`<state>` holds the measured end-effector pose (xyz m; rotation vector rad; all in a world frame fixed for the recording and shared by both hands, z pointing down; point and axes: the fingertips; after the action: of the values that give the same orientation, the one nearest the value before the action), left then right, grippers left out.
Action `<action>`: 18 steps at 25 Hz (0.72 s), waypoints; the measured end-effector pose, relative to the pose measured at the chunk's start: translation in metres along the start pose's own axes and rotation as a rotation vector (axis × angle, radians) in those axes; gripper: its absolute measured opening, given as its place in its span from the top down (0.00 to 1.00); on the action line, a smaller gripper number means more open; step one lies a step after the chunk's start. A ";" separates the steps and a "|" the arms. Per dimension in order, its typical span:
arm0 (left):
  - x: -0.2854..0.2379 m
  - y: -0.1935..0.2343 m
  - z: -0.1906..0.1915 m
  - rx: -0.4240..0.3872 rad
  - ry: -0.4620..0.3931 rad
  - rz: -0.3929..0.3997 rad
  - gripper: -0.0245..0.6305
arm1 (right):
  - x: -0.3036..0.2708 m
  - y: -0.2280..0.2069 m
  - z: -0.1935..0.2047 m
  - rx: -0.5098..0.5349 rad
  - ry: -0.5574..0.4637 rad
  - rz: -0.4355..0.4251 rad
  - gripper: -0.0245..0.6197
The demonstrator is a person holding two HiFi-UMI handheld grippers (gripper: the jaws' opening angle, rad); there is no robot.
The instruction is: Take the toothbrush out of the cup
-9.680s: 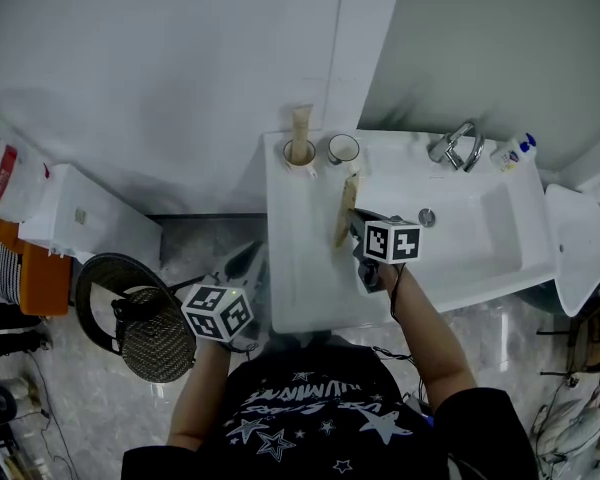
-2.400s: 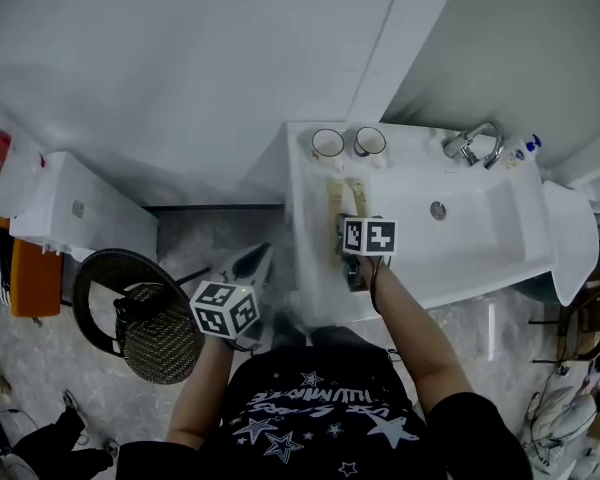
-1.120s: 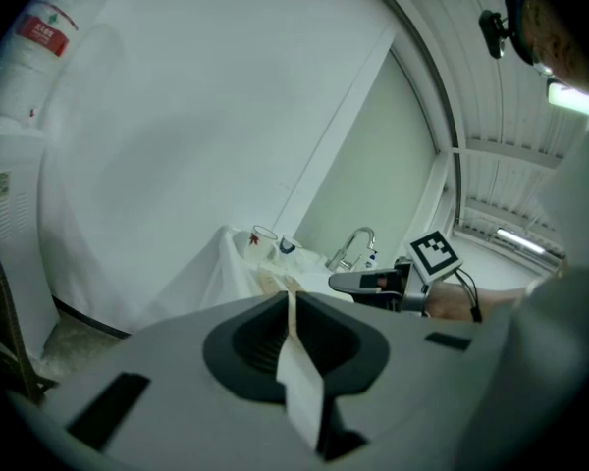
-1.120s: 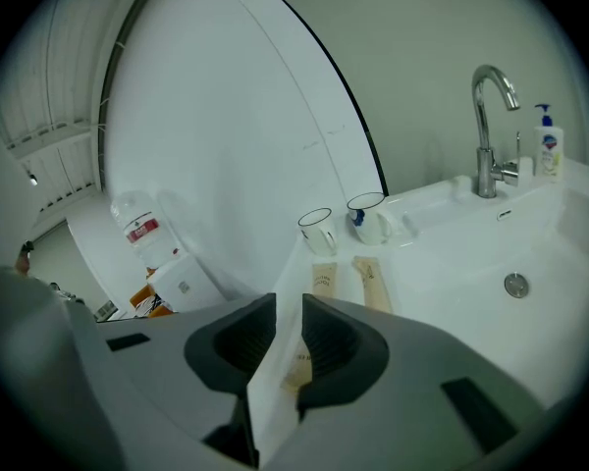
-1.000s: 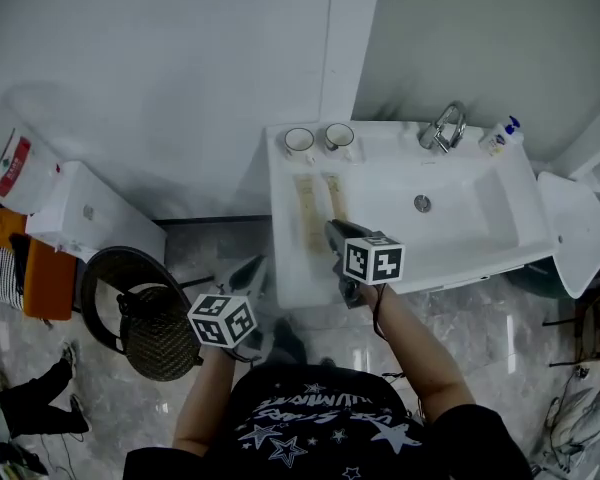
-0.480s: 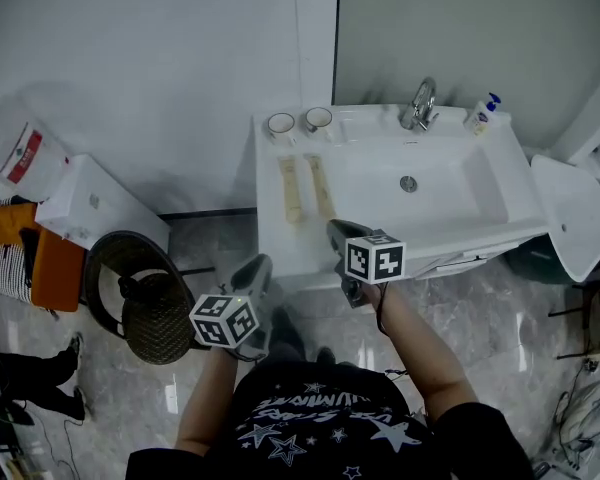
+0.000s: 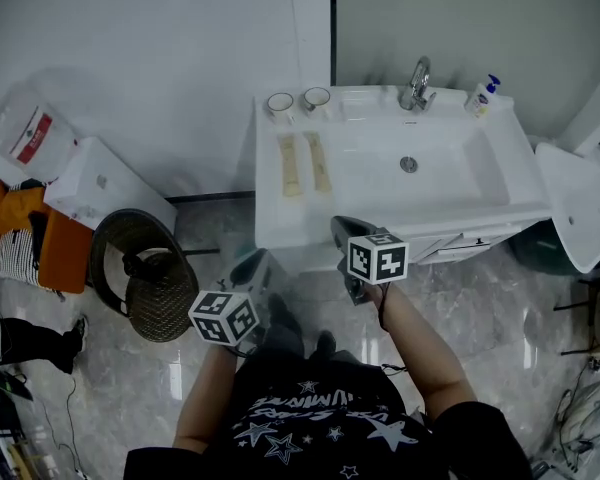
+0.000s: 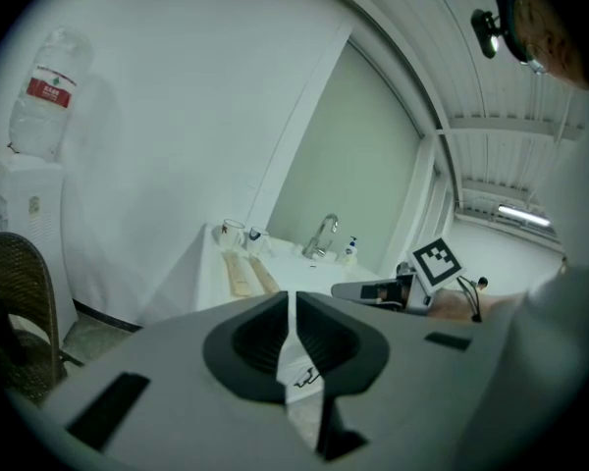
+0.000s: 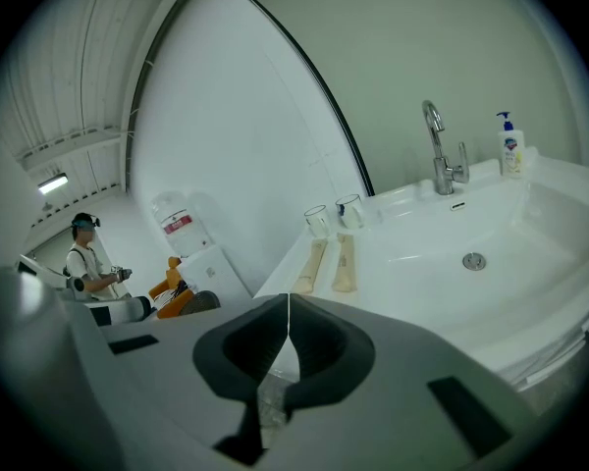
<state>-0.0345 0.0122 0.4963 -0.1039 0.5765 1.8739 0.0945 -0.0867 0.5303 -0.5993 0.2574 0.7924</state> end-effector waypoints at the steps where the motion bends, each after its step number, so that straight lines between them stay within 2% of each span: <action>1: 0.002 -0.002 0.000 -0.003 -0.004 -0.002 0.91 | 0.002 0.001 0.000 0.007 -0.006 0.000 0.94; 9: 0.009 -0.005 0.001 -0.025 -0.004 0.023 0.91 | 0.017 0.004 0.000 0.031 -0.032 0.014 0.94; 18: 0.029 0.004 0.006 -0.029 0.030 0.087 0.91 | 0.035 0.010 0.013 0.009 -0.042 0.110 0.94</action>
<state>-0.0480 0.0391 0.4931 -0.1285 0.5824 1.9684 0.1110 -0.0525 0.5216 -0.5628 0.2569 0.9083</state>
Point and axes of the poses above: the fingertips, and each gripper's own axes: x backward along the fingers, y to its left, z out of its underside
